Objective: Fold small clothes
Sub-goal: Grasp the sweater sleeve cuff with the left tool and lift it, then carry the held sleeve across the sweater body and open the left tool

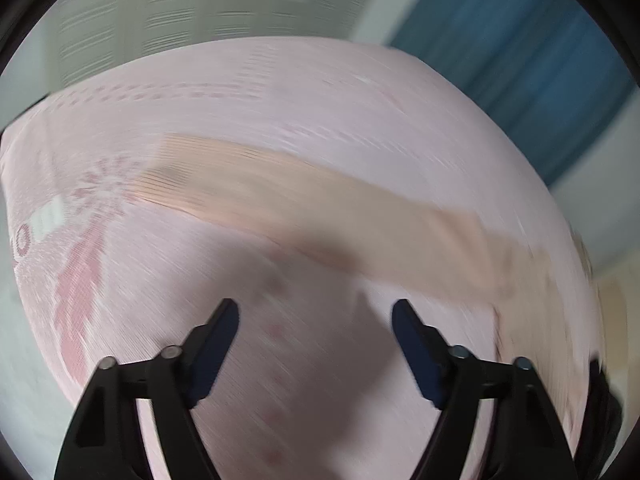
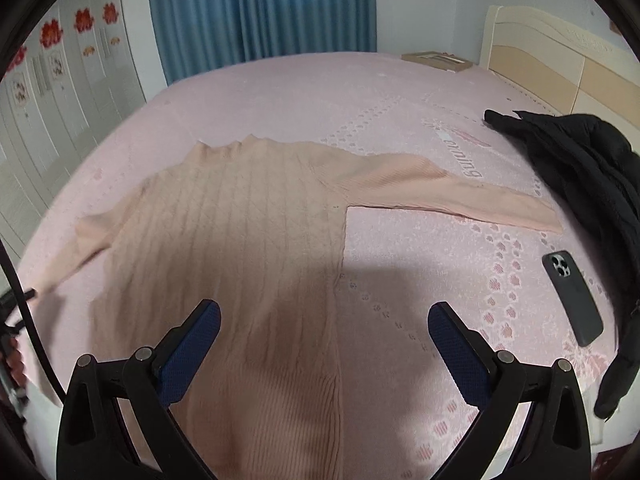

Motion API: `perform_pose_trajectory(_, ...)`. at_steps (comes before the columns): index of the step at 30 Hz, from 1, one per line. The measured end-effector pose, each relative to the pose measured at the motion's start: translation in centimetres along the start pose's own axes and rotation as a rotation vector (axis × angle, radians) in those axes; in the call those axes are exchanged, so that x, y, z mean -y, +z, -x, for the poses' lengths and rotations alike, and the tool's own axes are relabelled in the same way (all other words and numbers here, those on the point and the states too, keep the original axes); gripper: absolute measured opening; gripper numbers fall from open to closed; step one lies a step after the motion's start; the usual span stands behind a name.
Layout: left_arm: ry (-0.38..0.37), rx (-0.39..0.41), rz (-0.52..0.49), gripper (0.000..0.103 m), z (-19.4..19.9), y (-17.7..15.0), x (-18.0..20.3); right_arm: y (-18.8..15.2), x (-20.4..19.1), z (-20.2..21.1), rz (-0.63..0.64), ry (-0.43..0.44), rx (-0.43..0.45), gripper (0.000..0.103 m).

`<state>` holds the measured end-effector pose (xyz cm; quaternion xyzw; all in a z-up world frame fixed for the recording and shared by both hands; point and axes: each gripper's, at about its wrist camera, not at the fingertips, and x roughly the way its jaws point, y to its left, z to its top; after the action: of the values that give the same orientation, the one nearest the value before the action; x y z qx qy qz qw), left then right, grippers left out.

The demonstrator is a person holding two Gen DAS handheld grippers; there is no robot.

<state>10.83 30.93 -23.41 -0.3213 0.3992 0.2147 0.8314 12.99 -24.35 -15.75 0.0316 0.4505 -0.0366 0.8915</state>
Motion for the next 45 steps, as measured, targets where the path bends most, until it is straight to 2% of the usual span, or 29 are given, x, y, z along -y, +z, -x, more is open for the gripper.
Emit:
perform_pose_trajectory(4,-0.028,0.029,0.096,0.056,-1.2,1.5,-3.2,1.0,-1.1,-2.4,0.021,0.040,-0.093,0.095)
perform_pose_trajectory(9,-0.072,0.057,0.204,0.055,-2.9,3.7,-4.7,2.2,-2.4,-2.9,0.043,0.035,-0.067,0.095)
perform_pose_trajectory(11,-0.066,0.075,0.239,0.053,-3.3,4.5,-4.5,2.3,-2.7,-2.9,0.044,0.041,-0.055,0.095)
perform_pose_trajectory(12,-0.047,0.080,0.235,0.049,-3.6,4.7,-4.2,2.3,-2.7,-2.9,0.045,0.039,-0.054,0.095)
perform_pose_trajectory(14,0.055,0.100,0.206,0.018,-4.3,5.5,-3.6,2.1,-2.7,-2.8,0.040,0.040,-0.047,0.095)
perform_pose_trajectory(15,0.091,0.109,0.195,0.010,-4.6,5.7,-3.5,1.8,-2.6,-2.8,0.036,0.040,-0.046,0.095)
perform_pose_trajectory(16,0.098,0.109,0.180,0.008,-4.8,6.1,-4.2,1.7,-2.4,-2.8,0.033,0.039,-0.048,0.095)
perform_pose_trajectory(19,0.141,0.117,0.098,0.007,-3.9,7.2,-2.5,1.5,-1.5,-2.5,0.007,0.052,-0.035,0.094)
perform_pose_trajectory(22,0.141,0.180,0.016,0.007,-0.8,8.2,1.0,1.6,-0.4,-2.2,-0.013,0.063,-0.007,0.094)
perform_pose_trajectory(26,0.099,0.263,-0.105,0.007,3.1,9.5,7.7,1.5,0.6,-1.7,0.008,0.094,0.000,0.094)
perform_pose_trajectory(28,0.072,0.298,-0.188,0.007,4.7,9.6,12.2,1.5,1.3,-1.2,0.019,0.153,-0.005,0.092)
perform_pose_trajectory(33,-0.029,0.337,-0.356,0.007,7.2,7.9,23.3,1.3,3.7,0.5,0.042,0.160,0.040,0.092)
perform_pose_trajectory(35,-0.082,0.331,-0.426,0.007,7.2,6.6,28.6,1.1,5.1,1.1,0.031,0.164,0.053,0.092)
perform_pose_trajectory(39,-0.153,0.312,-0.548,0.007,6.2,3.4,36.9,0.5,8.0,1.7,0.000,0.149,0.075,0.092)
perform_pose_trajectory(41,-0.194,0.293,-0.618,0.007,5.1,0.4,41.6,0.0,9.5,1.6,-0.017,0.141,0.081,0.092)
perform_pose_trajectory(45,-0.237,0.255,-0.730,0.007,3.2,-5.3,47.4,-0.8,12.1,0.8,-0.069,0.146,0.049,0.092)
